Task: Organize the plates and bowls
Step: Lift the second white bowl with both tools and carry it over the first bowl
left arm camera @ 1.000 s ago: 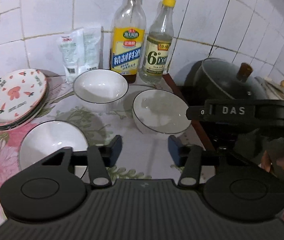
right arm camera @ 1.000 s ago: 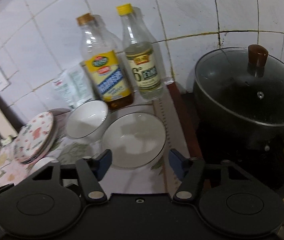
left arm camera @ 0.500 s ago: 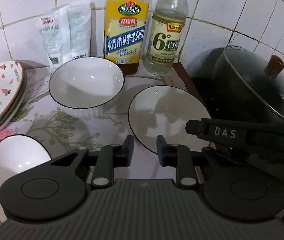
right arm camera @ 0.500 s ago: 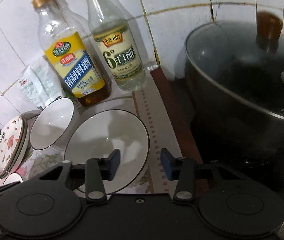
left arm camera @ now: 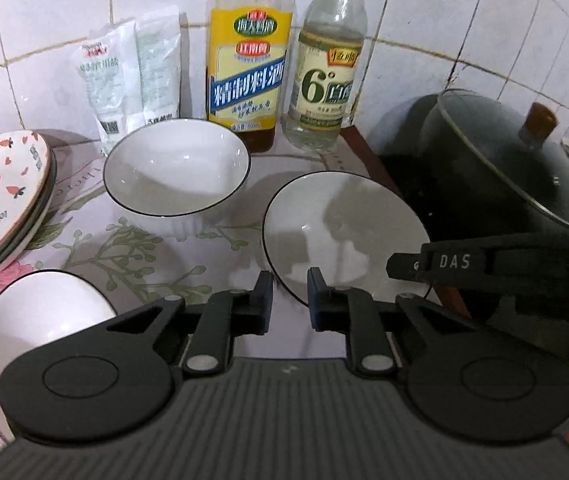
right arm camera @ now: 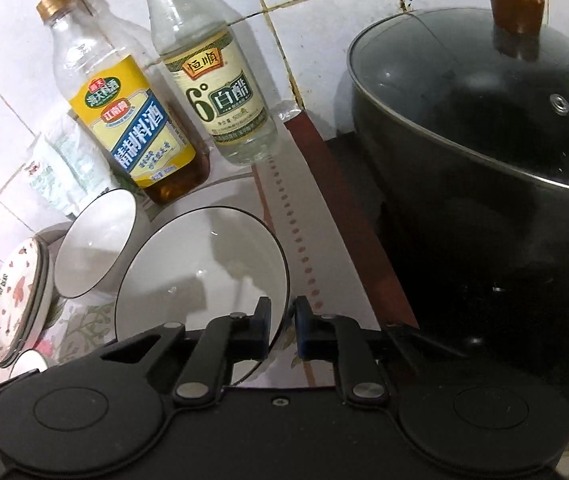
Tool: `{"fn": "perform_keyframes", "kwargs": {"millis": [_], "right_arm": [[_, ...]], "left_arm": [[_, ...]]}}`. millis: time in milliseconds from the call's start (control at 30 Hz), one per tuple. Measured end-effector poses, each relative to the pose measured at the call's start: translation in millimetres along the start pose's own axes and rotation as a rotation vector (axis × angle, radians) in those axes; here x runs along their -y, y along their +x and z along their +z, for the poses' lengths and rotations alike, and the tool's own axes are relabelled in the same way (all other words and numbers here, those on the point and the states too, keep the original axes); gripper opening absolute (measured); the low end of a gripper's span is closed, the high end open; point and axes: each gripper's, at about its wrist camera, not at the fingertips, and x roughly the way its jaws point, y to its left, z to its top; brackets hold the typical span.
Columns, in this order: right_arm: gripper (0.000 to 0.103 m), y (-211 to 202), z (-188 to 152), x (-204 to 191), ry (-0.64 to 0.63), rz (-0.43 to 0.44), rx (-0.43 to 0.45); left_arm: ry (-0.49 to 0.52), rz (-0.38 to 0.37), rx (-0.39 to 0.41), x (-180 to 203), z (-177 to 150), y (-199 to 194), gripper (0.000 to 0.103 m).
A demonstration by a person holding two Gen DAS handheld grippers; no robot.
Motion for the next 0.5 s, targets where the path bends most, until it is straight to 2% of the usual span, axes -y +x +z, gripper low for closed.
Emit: {"fn": "perform_keyframes", "kwargs": {"millis": [133,367,500], "right_arm": [[0.015,-17,-6,-1,0.032,0.039,-0.004],[0.016,-57,-23,-25,-0.019,0.083,0.022],[0.016,-77,-29,-43,-0.041,0.115,0.009]], "left_arm": [[0.015,-0.008,0.036,-2,-4,-27,0.016],[0.013,-0.038,0.073,-18,-12,-81,0.016],[0.039,-0.033,0.111,-26,-15,-120,0.016]]}}
